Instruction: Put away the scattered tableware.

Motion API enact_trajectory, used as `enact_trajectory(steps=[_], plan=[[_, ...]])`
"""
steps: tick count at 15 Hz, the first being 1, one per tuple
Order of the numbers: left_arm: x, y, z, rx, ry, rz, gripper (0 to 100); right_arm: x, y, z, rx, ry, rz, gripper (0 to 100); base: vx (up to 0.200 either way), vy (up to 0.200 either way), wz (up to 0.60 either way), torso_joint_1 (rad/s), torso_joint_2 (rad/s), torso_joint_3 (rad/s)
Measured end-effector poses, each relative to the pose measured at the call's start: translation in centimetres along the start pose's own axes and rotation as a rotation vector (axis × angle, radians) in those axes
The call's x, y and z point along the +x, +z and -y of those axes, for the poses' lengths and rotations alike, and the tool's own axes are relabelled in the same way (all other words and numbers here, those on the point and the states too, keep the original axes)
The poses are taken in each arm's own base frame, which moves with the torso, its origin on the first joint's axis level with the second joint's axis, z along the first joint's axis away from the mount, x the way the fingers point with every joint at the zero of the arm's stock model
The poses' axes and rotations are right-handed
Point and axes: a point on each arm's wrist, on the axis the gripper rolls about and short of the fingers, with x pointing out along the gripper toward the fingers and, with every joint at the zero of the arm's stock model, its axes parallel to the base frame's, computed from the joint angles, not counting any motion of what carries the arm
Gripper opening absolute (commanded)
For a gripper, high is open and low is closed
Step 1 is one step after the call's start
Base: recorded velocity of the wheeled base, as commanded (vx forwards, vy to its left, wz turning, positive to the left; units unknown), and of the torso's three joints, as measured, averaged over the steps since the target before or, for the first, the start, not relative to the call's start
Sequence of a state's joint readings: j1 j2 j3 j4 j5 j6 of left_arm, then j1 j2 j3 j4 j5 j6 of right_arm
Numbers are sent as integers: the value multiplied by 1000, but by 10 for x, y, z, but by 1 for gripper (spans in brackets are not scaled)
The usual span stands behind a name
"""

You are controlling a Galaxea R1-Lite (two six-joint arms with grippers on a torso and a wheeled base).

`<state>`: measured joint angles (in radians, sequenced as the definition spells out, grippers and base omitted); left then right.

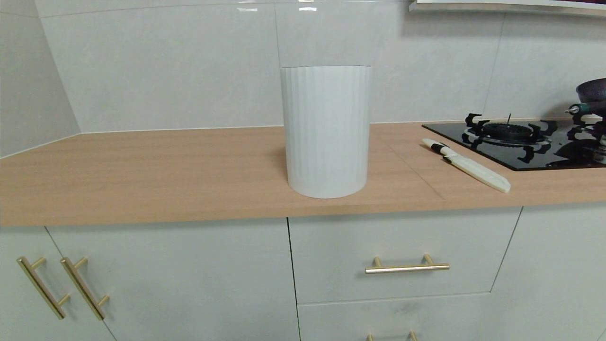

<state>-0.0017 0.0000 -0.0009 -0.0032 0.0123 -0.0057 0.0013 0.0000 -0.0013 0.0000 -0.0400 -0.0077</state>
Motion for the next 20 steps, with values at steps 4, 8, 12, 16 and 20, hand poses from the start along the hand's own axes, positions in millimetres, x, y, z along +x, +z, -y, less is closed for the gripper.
enact_trajectory(steps=[4,8,12,16,20], plan=[[0,0,0,1,-1,-2,100,0,0,0,0,0,0,100,0,0,0,166,-489,-290],[0,0,0,2,0,-2,100,0,0,0,0,0,0,100,0,0,0,184,-465,-290],[0,0,0,2,-1,-2,100,0,0,0,0,0,0,100,0,0,0,196,-471,-282],[0,0,0,2,0,-3,100,0,0,0,0,0,0,100,0,0,0,216,-495,-284],[0,0,0,2,-1,-3,100,0,0,0,0,0,0,100,0,0,0,235,-514,-284]])
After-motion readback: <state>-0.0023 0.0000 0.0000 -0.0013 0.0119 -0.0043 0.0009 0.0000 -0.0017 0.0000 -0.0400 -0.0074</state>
